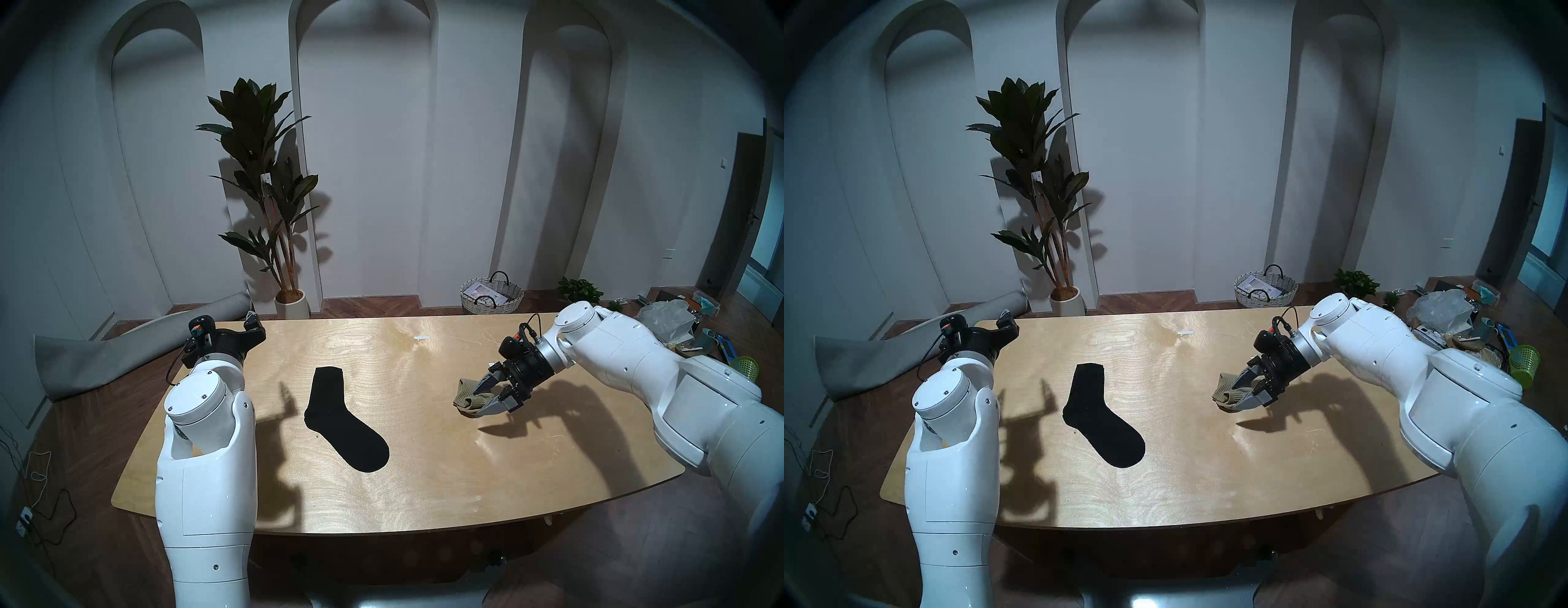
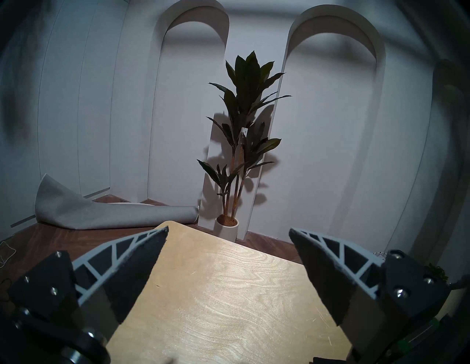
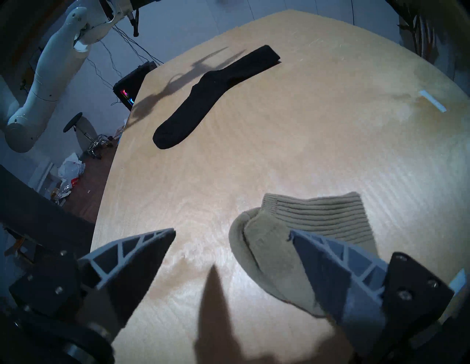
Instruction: Fold socks in half once and place them neatly on the table
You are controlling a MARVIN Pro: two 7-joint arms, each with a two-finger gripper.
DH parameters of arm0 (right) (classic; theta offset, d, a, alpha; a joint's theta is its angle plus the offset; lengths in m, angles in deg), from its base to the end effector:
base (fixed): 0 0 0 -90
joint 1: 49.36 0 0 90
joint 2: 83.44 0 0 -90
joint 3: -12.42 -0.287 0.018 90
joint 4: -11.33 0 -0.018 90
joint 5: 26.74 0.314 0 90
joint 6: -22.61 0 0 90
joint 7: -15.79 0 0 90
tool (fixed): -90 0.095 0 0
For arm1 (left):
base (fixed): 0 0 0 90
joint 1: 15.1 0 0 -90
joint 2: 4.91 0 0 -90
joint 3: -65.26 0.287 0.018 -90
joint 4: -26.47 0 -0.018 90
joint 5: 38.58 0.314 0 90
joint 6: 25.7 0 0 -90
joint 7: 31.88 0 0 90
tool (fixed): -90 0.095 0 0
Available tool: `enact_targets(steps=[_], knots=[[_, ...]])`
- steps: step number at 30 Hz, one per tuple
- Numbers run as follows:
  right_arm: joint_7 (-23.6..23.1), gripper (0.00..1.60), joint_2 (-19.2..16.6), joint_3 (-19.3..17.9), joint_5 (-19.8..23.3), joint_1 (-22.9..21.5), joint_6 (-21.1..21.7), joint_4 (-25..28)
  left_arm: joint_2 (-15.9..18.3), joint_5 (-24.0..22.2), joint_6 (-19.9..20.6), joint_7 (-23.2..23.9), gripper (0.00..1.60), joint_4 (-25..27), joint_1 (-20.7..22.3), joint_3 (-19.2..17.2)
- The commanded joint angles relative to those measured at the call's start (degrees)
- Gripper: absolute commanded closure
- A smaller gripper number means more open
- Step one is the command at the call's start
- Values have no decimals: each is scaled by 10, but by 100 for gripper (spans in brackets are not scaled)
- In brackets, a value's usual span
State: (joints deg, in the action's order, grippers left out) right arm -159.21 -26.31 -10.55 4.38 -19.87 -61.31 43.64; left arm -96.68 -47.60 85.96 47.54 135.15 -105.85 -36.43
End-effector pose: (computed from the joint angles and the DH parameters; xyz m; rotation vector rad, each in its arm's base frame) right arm 0.5105 -0.1013 -0.2782 -1.9034 -1.3580 -0.5324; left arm 0.4014 0.0892 -0.2187 -2.1806 -0.5457 -2.0338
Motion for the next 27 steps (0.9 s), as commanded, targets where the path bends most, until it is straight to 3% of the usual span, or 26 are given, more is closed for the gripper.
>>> enact_targets(steps=[1, 9, 12, 15, 20, 27], knots=[[0, 0, -64, -5, 18, -32, 12, 61, 5, 4, -2, 2, 0, -6, 34, 14], [0, 0, -113, 33, 57, -4, 51, 137, 2, 4, 2, 1, 0, -21, 36, 17], [0, 0, -129, 35, 92, 4, 63, 160, 10, 7, -12, 10, 0, -17, 28, 19], [0, 0, -157, 3, 152, 4, 92, 180, 58, 52, -47, 33, 0, -5, 16, 41], [0, 0, -177, -39, 197, -4, 84, 168, 78, 62, -55, 54, 0, -3, 15, 43], [0, 0, -203, -87, 293, 35, 103, 132, 128, 118, -51, 78, 0, -46, 12, 68]])
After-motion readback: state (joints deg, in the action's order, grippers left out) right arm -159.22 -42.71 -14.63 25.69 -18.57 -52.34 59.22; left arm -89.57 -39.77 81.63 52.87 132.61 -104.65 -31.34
